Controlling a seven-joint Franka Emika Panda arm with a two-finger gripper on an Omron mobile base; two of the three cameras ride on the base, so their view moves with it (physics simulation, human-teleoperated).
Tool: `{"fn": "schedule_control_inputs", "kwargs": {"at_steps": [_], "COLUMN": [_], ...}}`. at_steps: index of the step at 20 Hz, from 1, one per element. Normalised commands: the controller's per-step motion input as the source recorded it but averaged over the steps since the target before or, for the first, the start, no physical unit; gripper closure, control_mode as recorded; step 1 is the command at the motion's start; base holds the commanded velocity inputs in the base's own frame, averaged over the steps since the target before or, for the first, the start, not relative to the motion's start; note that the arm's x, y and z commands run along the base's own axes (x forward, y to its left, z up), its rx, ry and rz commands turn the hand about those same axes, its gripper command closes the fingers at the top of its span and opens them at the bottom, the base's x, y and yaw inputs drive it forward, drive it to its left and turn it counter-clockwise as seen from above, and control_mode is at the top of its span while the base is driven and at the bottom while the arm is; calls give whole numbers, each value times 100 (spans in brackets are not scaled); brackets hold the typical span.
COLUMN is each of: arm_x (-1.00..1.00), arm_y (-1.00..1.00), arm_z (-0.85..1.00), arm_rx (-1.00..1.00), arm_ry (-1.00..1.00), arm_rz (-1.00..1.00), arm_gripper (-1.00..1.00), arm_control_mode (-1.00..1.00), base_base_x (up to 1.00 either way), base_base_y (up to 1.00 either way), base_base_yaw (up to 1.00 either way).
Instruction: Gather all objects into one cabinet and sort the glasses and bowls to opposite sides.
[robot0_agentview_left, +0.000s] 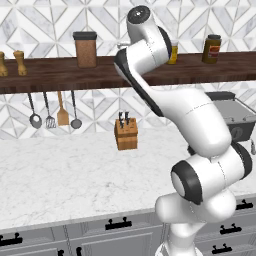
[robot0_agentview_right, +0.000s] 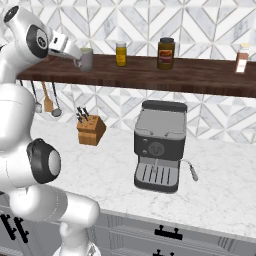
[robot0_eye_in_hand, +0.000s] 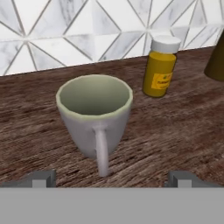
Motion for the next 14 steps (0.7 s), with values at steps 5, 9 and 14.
{"fn": "schedule_control_inputs", "kwargs": {"at_steps": [5,9,14], "arm_x": [-9,0,1], "arm_y": [-3,5,-4], "arm_z": [-10,-20,-11], "arm_rx": [3,2,1], "arm_ry": [0,0,0], "arm_rz": [0,-5,-2], "arm_gripper": [-100,-100,-100], "arm_control_mode": [-100,-100,-100], "base_base_x": [0,0,0], "base_base_y": [0,0,0], "base_base_yaw": [0,0,0]}}
